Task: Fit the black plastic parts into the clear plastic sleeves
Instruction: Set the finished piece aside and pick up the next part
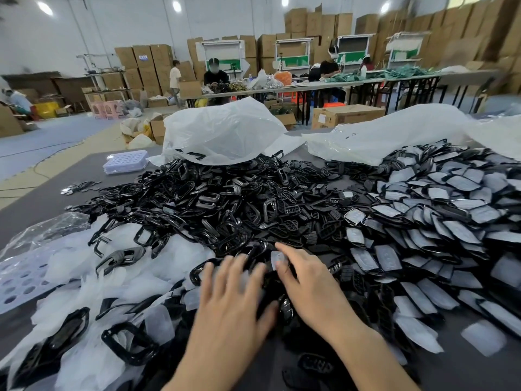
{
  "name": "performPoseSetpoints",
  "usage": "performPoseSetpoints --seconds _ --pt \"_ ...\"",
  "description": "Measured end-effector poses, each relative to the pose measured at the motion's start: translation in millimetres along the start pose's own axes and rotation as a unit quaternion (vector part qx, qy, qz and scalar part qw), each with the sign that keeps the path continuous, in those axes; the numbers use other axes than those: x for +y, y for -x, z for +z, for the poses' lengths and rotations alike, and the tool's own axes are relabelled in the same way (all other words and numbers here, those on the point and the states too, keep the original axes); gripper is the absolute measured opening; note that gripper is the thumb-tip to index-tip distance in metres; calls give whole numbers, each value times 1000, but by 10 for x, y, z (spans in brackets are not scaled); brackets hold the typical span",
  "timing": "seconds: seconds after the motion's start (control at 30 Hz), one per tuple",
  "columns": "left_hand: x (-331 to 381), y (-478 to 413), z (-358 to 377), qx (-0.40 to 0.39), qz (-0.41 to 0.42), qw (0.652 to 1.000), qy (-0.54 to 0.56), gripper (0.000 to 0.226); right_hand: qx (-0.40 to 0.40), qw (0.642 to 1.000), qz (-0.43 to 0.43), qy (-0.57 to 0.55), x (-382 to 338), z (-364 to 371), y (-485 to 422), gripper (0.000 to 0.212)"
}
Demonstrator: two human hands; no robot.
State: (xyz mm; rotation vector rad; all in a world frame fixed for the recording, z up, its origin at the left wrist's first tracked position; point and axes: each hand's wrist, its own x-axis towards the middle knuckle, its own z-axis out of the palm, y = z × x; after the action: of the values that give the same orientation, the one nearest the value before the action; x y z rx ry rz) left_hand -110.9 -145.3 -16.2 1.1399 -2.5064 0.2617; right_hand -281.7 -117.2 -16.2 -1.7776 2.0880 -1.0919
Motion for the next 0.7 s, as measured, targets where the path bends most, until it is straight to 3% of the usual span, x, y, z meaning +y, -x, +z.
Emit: performPoseSetpoints --seconds 0.07,0.17,0.3,0.53,0.7 --pt "-157 -69 -26 -11 -68 998 -11 63 -22 998 -14 56 21 44 11 43" --pt "-222 -151 -25 -7 -86 996 5 54 -24 996 -27 82 32 69 26 40" --pt "-187 -195 -14 20 -24 998 45 27 -16 996 -24 80 39 68 17 41" --pt "-192 -129 -18 20 75 994 76 41 -30 996 -33 71 47 76 17 62" --pt "-196 -88 -22 34 88 989 113 33 -17 995 -45 83 64 100 4 43"
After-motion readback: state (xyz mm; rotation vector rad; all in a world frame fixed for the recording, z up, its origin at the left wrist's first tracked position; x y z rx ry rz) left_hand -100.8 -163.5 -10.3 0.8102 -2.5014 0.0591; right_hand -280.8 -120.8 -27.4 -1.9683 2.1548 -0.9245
